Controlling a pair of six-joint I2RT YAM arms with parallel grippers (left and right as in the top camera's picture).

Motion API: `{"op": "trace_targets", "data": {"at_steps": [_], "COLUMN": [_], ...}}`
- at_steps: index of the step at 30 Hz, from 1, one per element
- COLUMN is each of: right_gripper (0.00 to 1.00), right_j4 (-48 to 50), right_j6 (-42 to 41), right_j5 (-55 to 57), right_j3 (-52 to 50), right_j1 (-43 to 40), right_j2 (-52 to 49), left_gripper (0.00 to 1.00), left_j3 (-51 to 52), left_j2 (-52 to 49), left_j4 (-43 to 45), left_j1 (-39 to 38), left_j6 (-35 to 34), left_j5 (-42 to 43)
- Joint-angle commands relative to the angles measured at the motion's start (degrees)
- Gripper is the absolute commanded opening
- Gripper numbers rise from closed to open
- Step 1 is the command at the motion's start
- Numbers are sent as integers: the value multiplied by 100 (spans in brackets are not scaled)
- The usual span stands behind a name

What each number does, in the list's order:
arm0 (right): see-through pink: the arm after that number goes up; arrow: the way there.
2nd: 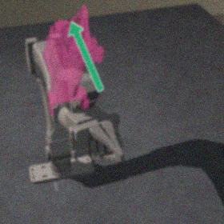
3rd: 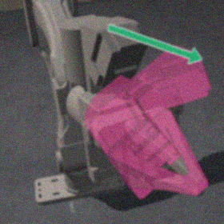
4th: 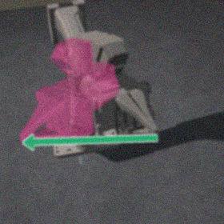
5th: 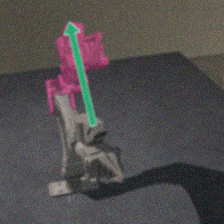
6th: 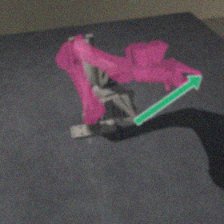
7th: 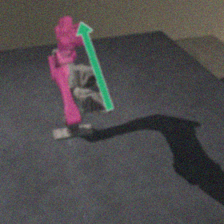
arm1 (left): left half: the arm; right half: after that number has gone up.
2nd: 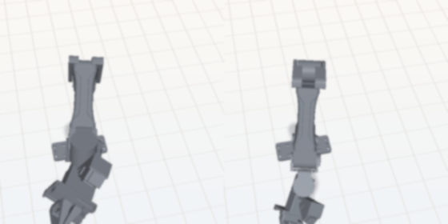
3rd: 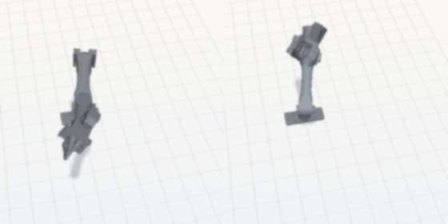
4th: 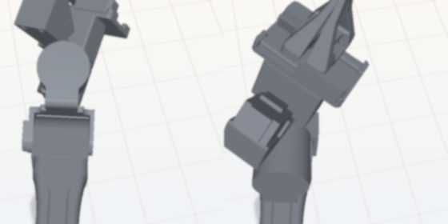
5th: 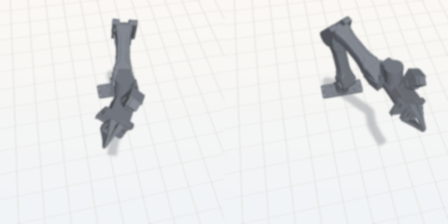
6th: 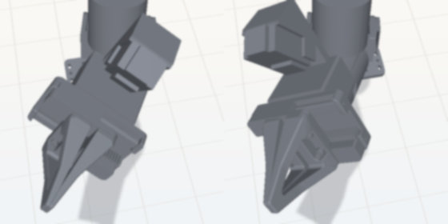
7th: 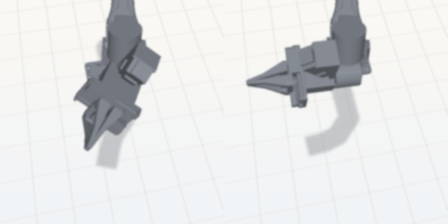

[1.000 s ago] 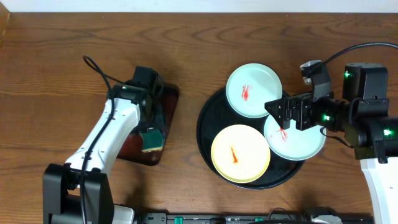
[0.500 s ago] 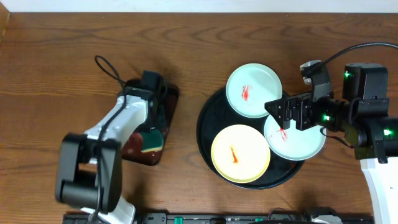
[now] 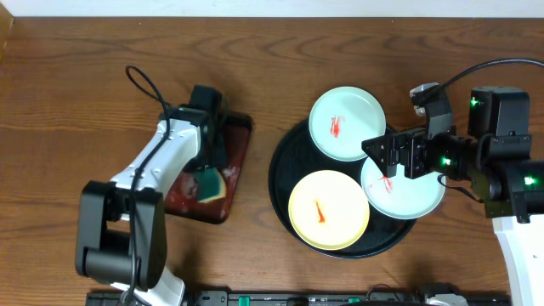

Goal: Clean dirty plates on tray and stack at the side

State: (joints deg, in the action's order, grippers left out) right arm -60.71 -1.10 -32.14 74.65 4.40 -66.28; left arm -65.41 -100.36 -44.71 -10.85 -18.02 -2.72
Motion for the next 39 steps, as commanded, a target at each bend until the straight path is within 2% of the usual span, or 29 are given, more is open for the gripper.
{"op": "trace_targets", "data": {"at_steps": [1,6,9,14,15,19,21,23,27,30,36,39], "right_gripper": [95,95,95,95,95,94,94,91,89,84,47,39], "right_j4": [-46,-61,-63,-133,-160,-310,-428,-553,-728,-739,-671,-463], "right_j6": [-79,-76,-76,-79,-79,-76,-76,-79,-170,-339,-382,-472], "right_j5": [-22,-22,17,372,387,389,525,688,765,798,796,820], "right_j3": [98,98,98,98,96,87,83,50,-98,-374,-1147,-1611], "right_j1": [-33,-33,-33,-33,-33,-28,-22,-20,-17,-17,-13,66], "right_j2": [-7,-7,-7,-9,-9,-31,-68,-118,-254,-356,-612,-717], "left_gripper": [64,66,66,65,62,33,24,8,8,8,7,7], "left_j3": [-160,-157,-81,509,640,988,1064,1078,898,385,-896,-1314], "left_j2": [232,232,229,219,214,181,177,177,195,245,560,815], "left_j4": [-184,-741,-953,-389,-212,315,439,461,210,-328,-1458,-1788], "left_j1": [-15,-15,-15,-17,-15,-17,-17,-17,-7,7,7,7], "left_j6": [-70,-81,-365,-634,-632,-629,-627,-625,-455,-409,-212,-197], "left_j5": [76,105,243,531,529,531,529,529,503,483,463,466]}}
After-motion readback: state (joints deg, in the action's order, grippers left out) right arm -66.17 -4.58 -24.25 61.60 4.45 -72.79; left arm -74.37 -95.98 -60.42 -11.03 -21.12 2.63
